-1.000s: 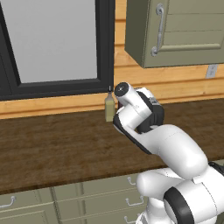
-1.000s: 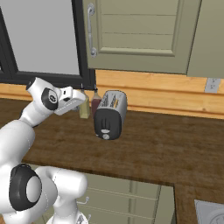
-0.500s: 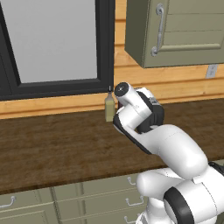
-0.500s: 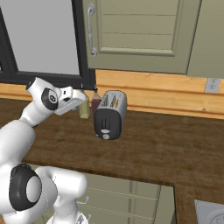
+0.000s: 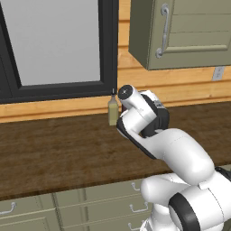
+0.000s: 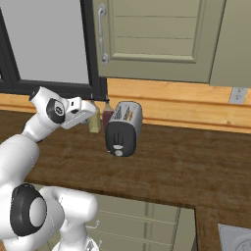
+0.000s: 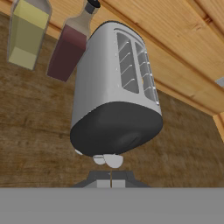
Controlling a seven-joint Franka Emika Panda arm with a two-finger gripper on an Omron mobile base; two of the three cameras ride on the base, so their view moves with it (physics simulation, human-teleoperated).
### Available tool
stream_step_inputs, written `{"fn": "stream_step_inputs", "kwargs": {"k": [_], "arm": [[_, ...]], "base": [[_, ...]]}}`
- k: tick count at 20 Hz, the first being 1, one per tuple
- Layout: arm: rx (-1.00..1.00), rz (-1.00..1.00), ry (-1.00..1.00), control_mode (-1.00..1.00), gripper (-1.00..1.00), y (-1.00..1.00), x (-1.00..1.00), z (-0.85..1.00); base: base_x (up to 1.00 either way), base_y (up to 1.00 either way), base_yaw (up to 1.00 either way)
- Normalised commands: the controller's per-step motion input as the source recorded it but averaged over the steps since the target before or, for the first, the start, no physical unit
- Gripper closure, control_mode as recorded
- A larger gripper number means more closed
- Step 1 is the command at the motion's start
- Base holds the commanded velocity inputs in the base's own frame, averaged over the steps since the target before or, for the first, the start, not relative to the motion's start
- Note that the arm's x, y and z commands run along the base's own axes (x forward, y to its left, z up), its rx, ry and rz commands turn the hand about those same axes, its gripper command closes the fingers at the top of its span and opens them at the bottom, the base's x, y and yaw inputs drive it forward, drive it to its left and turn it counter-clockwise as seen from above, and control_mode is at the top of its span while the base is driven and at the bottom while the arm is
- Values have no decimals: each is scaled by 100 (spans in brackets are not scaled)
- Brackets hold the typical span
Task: Start the toaster. Once the lever pops up, take the bread to the plate on the dining counter.
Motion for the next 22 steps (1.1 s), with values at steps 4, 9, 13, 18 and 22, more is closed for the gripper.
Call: {"fn": "stream_step_inputs", "kwargs": {"k": [4, 9, 13, 18, 22], "arm": [[0, 0, 0, -100, 100, 0, 0, 0], [0, 0, 0, -100, 100, 0, 0, 0], [0, 0, 0, -100, 100, 0, 0, 0], [0, 0, 0, -100, 100, 0, 0, 0], [0, 0, 0, -100, 100, 0, 0, 0]], "base": [[0, 0, 0], [0, 0, 0], [0, 0, 0], [0, 0, 0], [0, 0, 0]]}}
